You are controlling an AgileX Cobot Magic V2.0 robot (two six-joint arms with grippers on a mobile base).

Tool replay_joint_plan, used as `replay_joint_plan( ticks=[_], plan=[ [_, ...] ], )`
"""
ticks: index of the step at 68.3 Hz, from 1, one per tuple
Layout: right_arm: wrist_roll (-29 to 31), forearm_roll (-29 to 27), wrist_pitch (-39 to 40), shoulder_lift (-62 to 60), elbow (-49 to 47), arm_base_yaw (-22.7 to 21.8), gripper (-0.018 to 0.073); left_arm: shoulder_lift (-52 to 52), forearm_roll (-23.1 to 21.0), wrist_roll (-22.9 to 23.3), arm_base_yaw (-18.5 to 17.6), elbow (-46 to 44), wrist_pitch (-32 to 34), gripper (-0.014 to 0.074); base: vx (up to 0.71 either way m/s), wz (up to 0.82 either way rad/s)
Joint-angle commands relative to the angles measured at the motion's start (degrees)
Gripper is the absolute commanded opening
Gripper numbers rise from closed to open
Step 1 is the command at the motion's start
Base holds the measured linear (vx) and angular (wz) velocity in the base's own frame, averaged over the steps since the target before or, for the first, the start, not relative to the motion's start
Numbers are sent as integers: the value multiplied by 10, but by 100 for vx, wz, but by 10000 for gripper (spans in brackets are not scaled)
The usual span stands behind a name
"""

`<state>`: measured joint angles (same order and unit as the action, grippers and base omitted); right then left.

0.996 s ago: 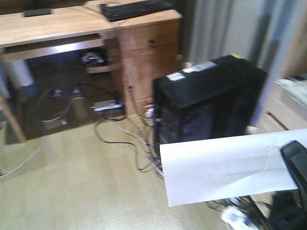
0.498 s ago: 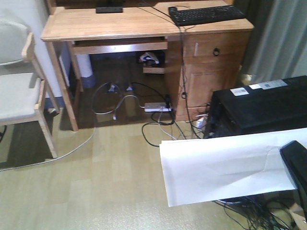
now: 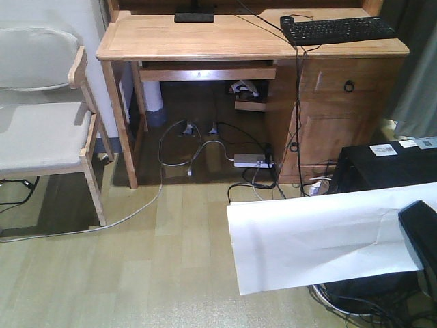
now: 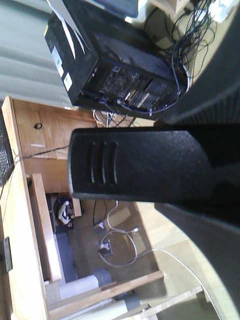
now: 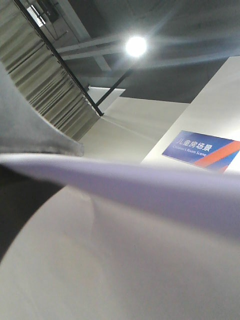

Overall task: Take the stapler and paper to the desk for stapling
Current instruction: 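Hold the paper in the right gripper while the base turns away, then hold the paper in the right gripper while driving to the desk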

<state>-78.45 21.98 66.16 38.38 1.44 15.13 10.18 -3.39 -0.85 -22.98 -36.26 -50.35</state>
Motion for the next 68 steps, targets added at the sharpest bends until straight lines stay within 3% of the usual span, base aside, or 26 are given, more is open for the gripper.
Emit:
replay_joint_plan(
  ticks=[1, 68],
  plan=[
    [8, -8, 79, 0, 14, 0, -1, 8, -4, 0, -2, -17, 61, -6, 10, 8],
    [8, -9, 79, 0, 14, 0, -1, 8, -4, 0, -2, -17, 61, -6, 13, 4]
  ],
)
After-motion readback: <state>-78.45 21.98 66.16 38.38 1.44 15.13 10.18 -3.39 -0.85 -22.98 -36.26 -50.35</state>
